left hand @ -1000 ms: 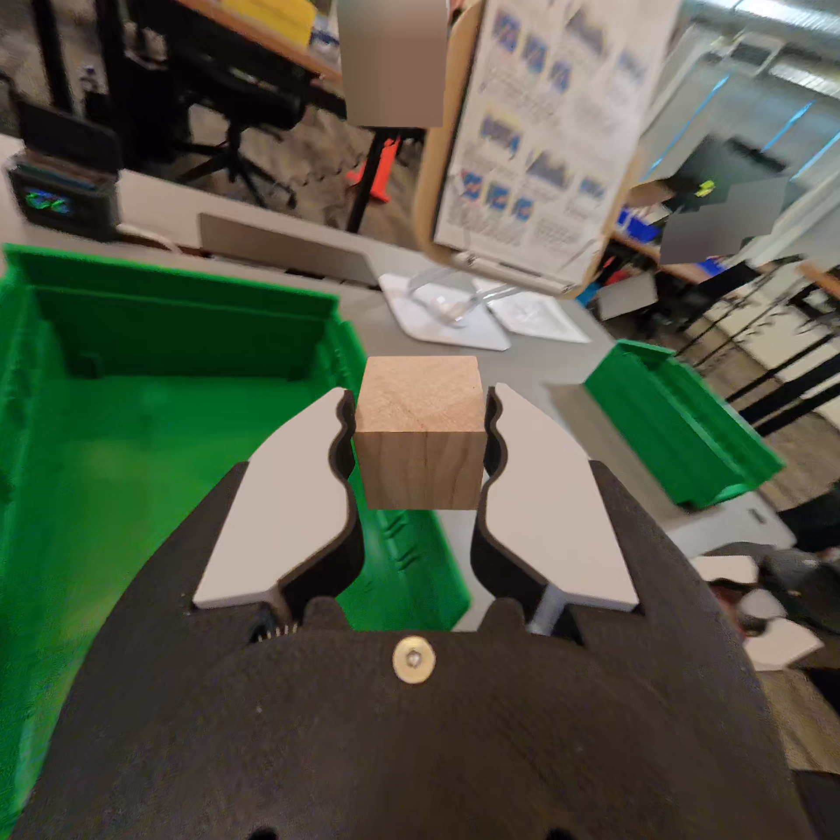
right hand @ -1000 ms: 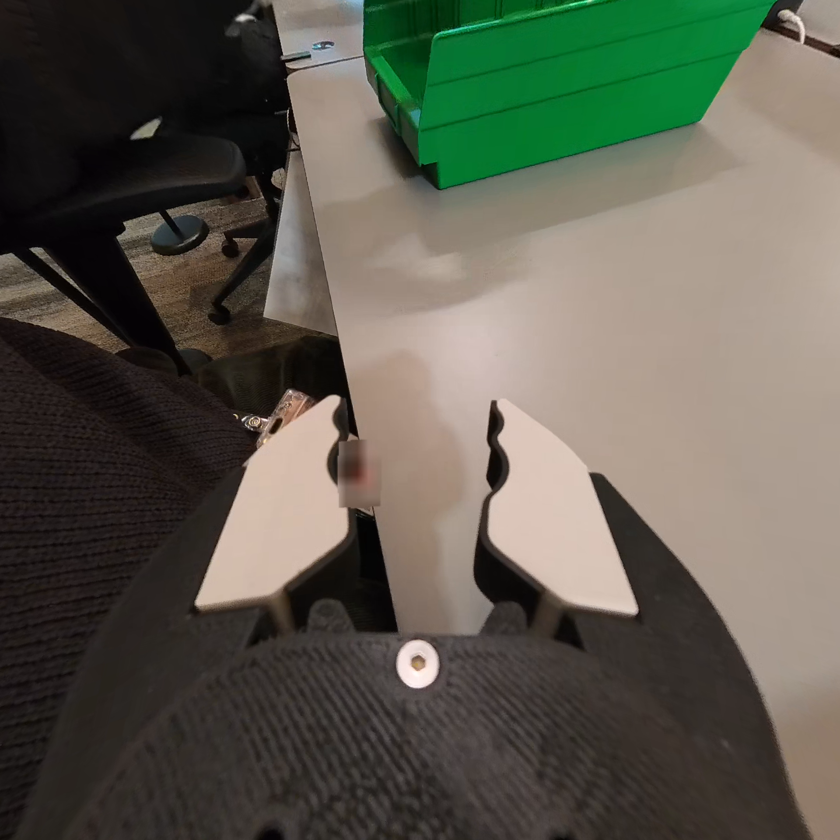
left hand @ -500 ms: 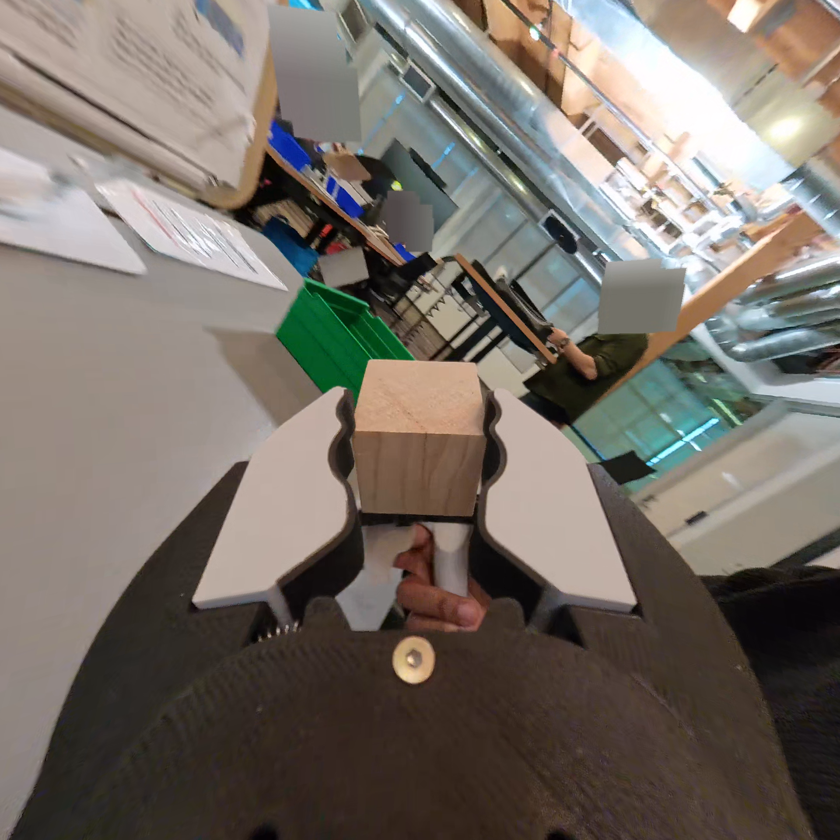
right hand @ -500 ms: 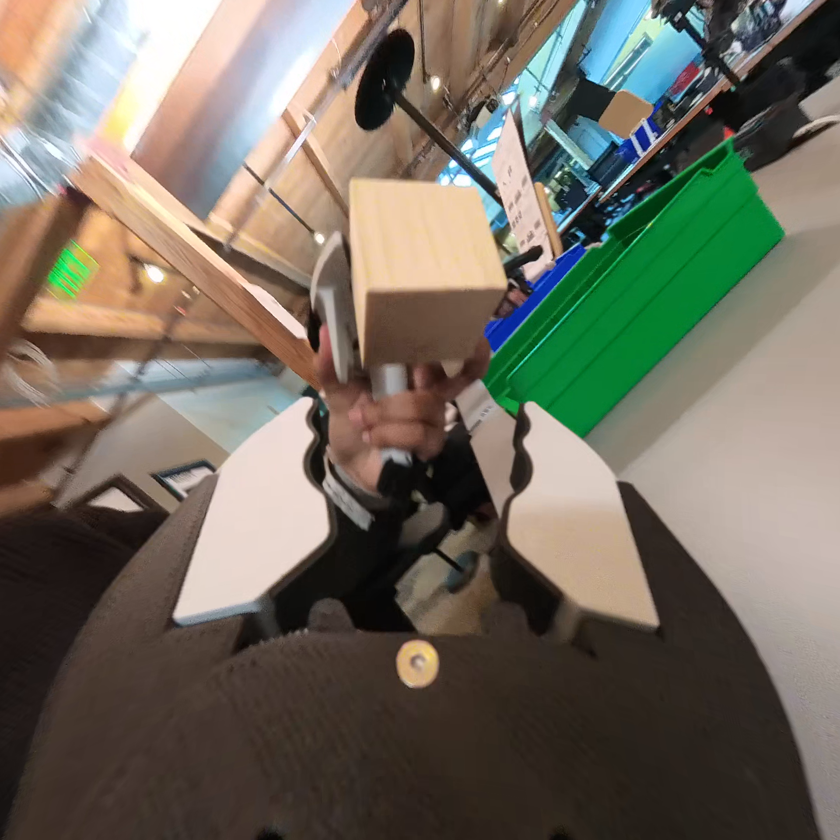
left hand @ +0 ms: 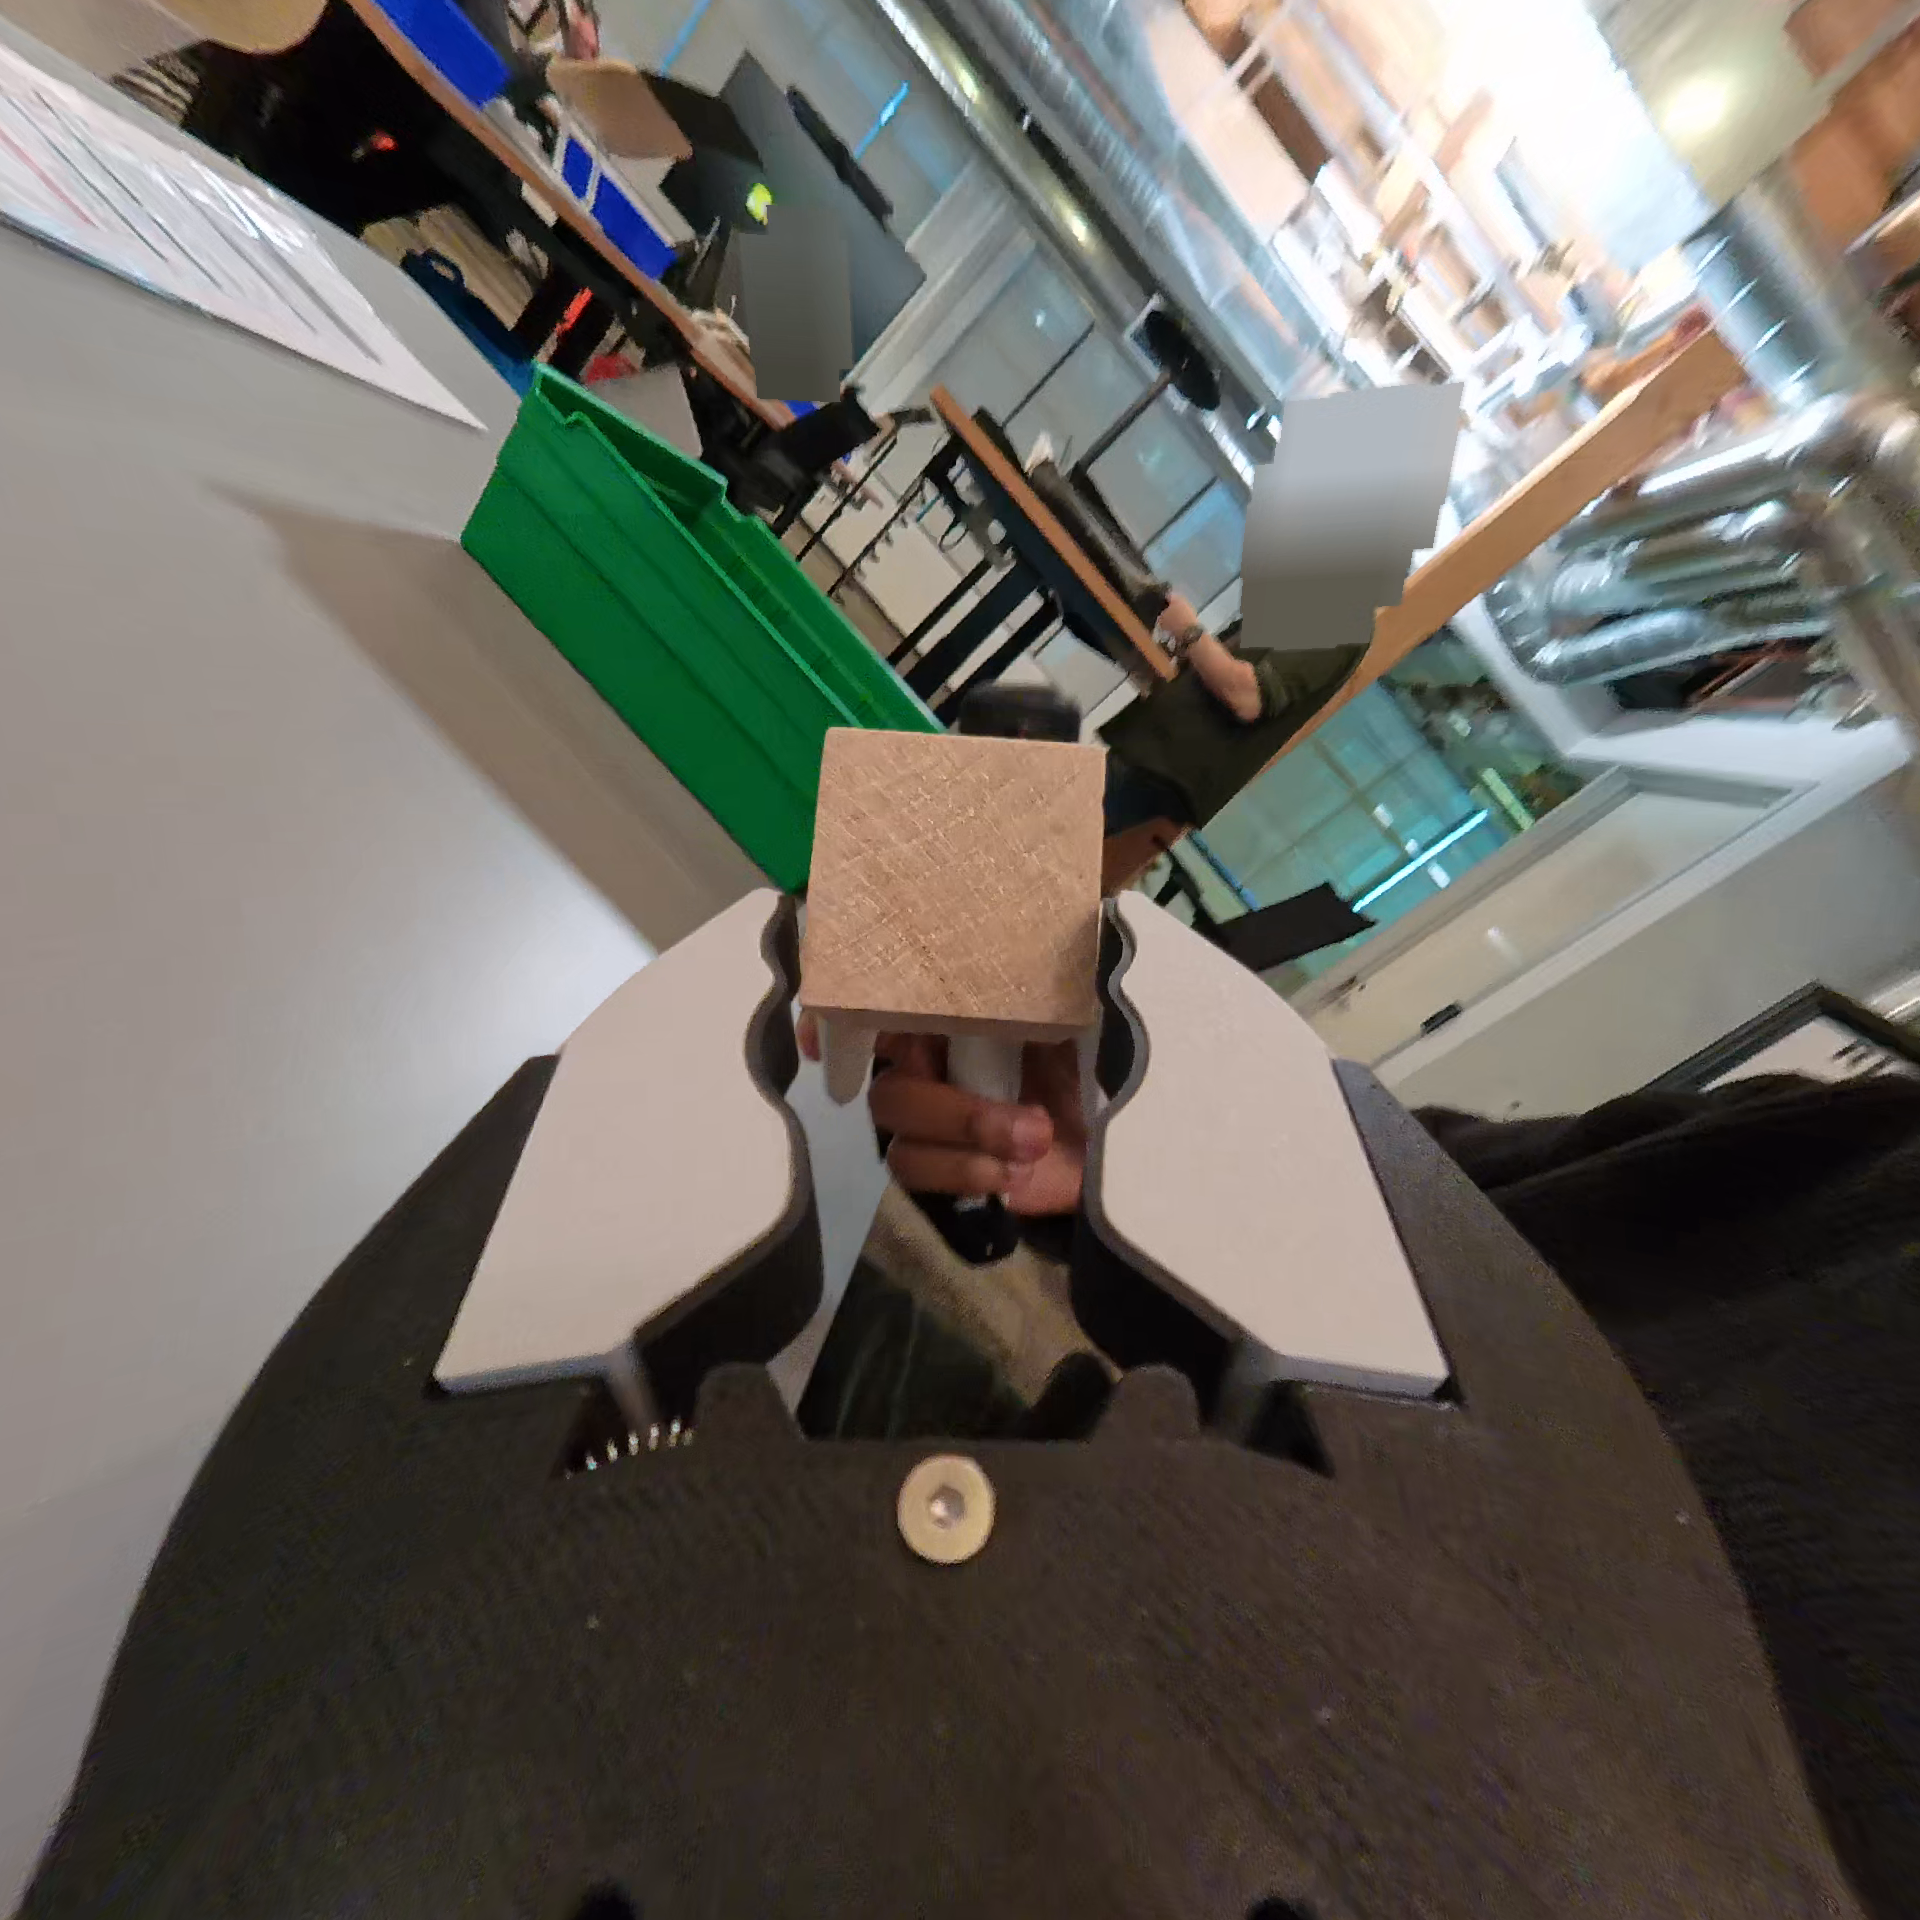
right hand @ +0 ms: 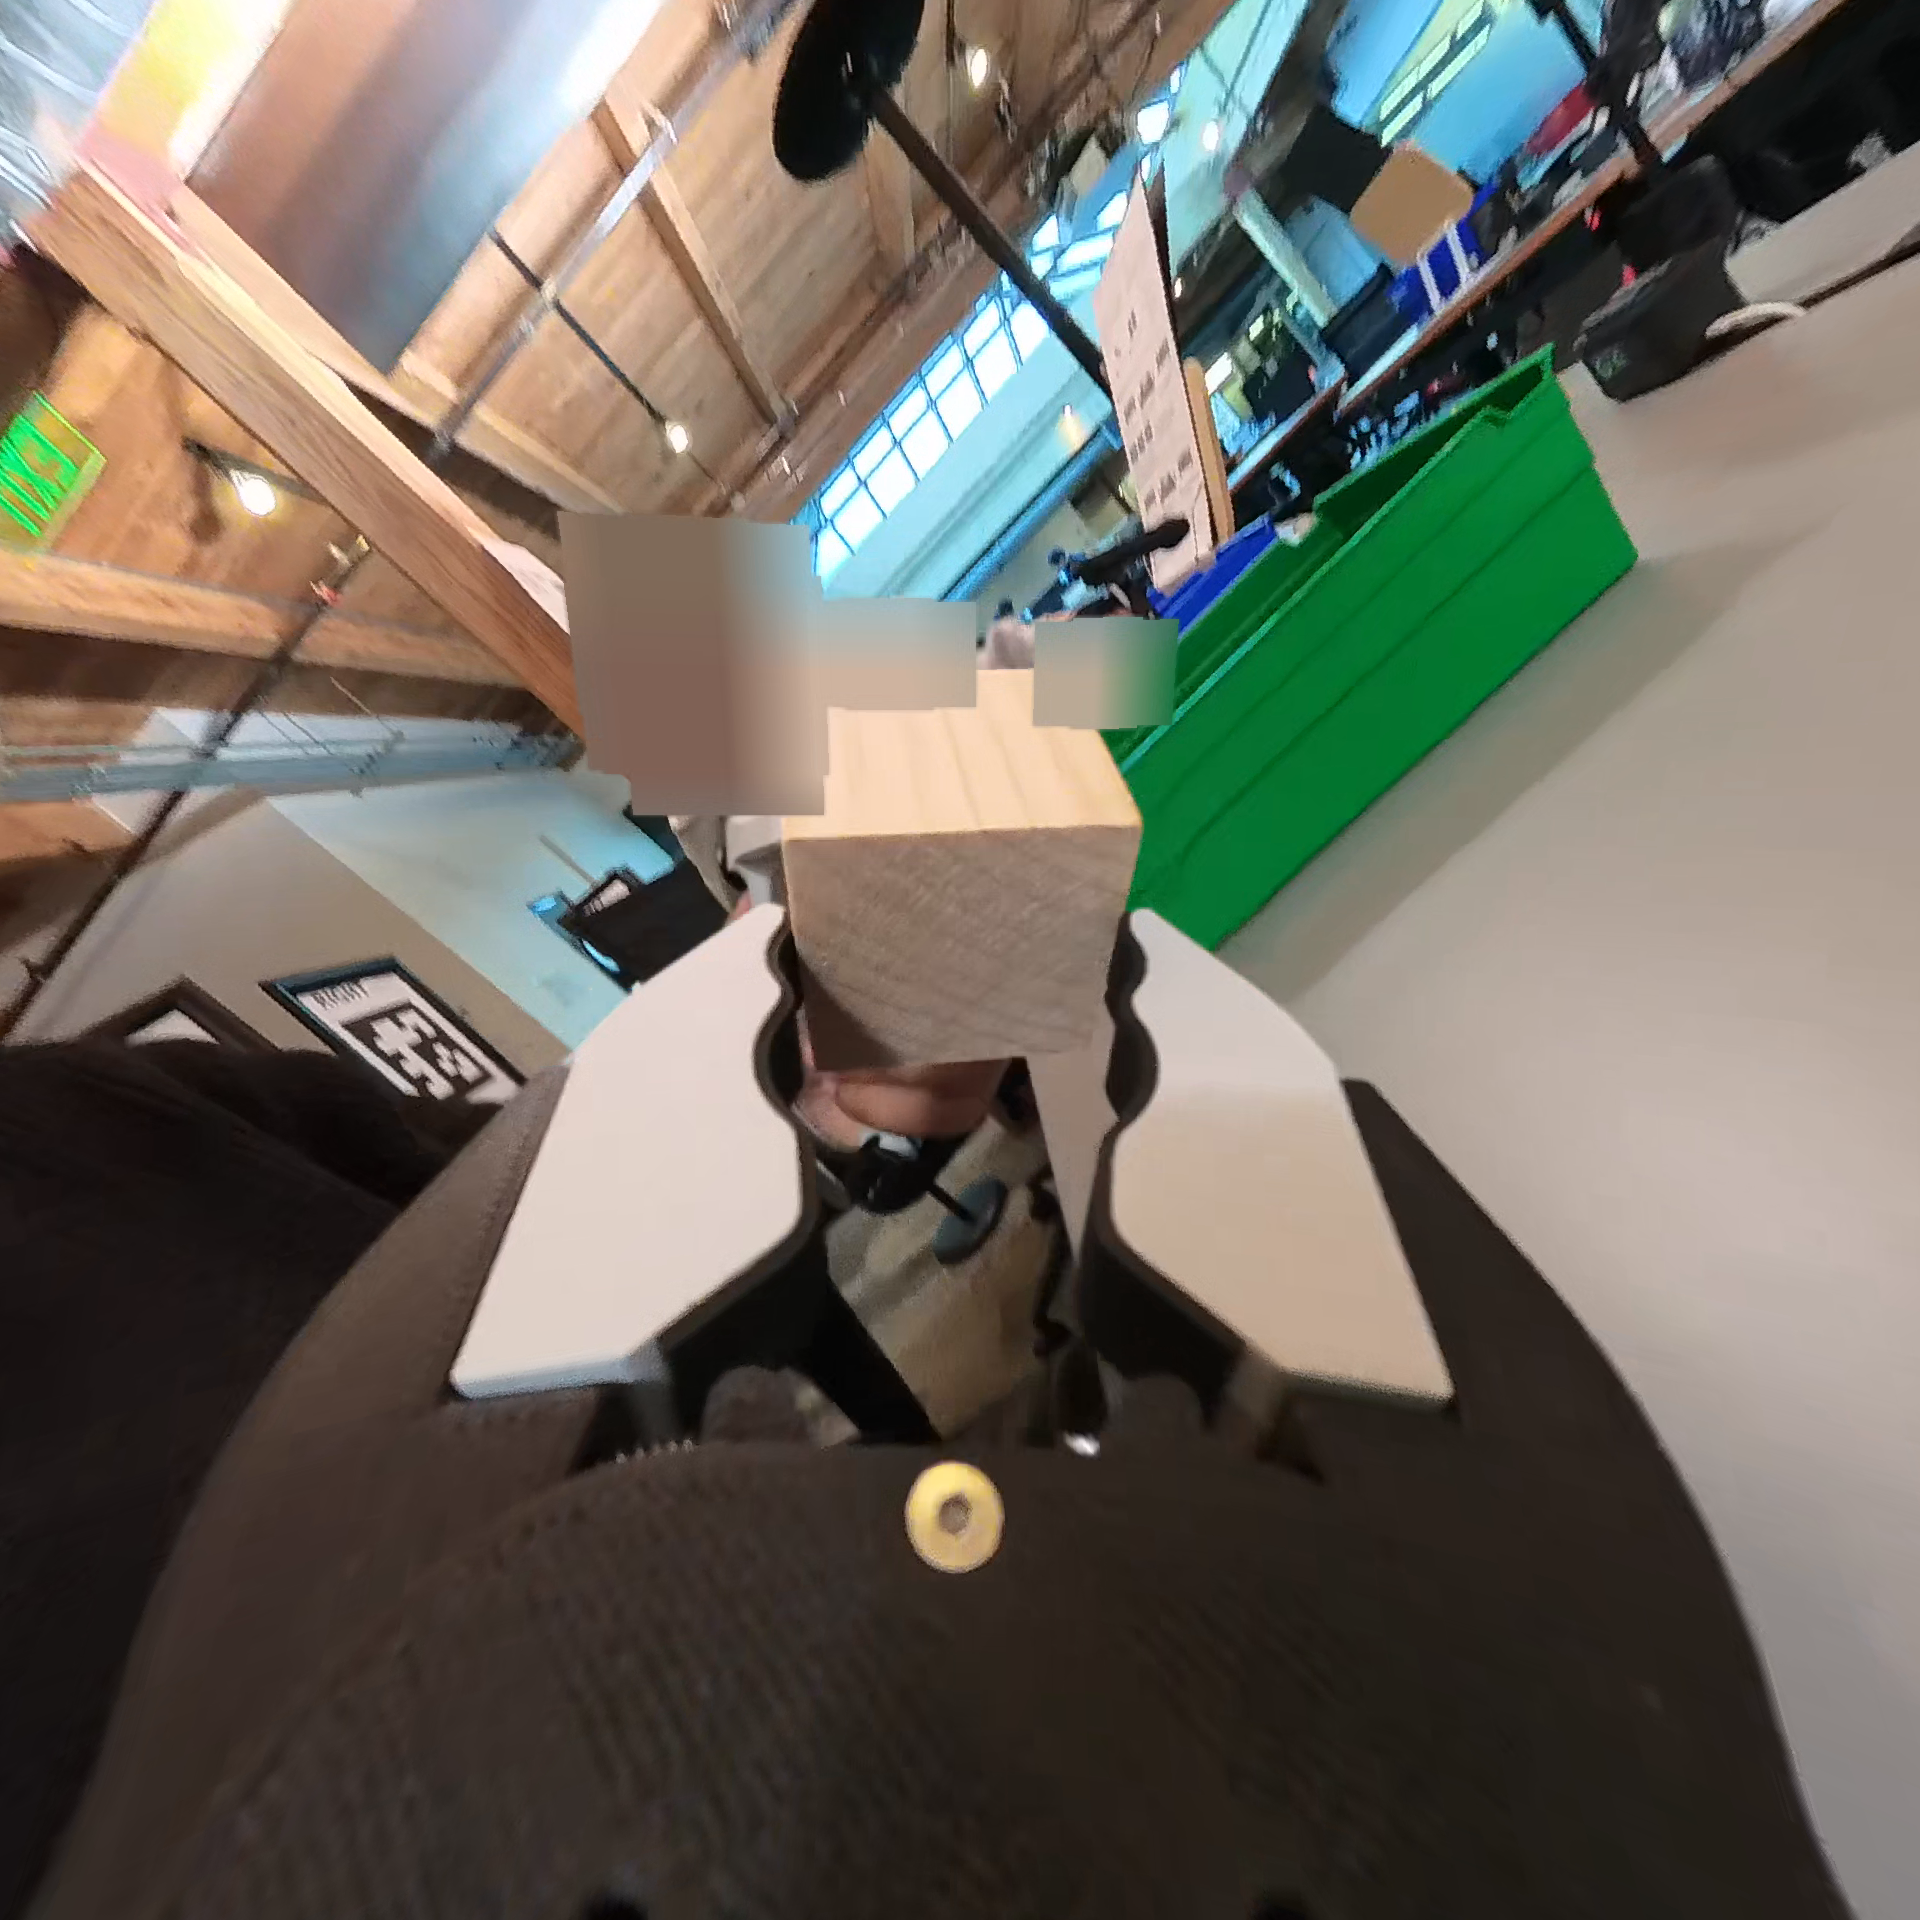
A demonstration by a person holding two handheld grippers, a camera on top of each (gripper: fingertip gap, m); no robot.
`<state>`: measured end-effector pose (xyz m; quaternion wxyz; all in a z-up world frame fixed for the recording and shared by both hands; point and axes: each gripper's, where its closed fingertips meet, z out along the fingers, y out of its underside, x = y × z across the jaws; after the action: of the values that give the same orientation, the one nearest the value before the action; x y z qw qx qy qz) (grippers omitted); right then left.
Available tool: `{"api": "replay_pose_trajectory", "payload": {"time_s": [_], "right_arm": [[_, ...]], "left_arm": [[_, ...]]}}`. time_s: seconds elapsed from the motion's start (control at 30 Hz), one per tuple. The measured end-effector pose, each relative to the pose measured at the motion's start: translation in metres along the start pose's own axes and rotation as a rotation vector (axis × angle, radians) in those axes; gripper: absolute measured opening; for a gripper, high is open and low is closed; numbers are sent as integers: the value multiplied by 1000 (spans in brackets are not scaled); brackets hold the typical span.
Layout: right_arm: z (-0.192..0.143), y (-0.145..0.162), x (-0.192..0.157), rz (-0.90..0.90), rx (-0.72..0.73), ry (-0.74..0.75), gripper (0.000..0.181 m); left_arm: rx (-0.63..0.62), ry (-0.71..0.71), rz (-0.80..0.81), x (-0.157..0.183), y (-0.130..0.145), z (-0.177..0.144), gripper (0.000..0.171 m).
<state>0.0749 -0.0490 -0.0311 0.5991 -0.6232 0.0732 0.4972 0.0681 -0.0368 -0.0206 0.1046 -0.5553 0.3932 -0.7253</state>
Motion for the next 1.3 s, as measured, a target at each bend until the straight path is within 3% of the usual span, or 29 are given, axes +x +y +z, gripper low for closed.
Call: {"api": "replay_pose_trajectory", "payload": {"time_s": [0.23, 0.5, 0.77, 0.87, 1.13, 1.3], "right_arm": [[-12, 17, 17, -172, -251, 86, 58], [-16, 34, 23, -180, -390, 74, 58], [-15, 28, 21, -141, -318, 36, 59], [-13, 15, 21, -108, -220, 31, 72], [-14, 11, 19, -59, -189, 12, 69], [-14, 15, 15, -72, -212, -4, 57]], "left_arm": [[-174, -30, 123, -14, 35, 7, 71], [-274, 34, 78, -25, 51, 3, 59], [-306, 31, 85, -25, 49, 4, 59], [-267, 74, 21, -20, 44, 5, 59], [-227, 76, 6, -24, 40, 4, 59], [-241, 85, 33, -21, 44, 5, 59]]}}
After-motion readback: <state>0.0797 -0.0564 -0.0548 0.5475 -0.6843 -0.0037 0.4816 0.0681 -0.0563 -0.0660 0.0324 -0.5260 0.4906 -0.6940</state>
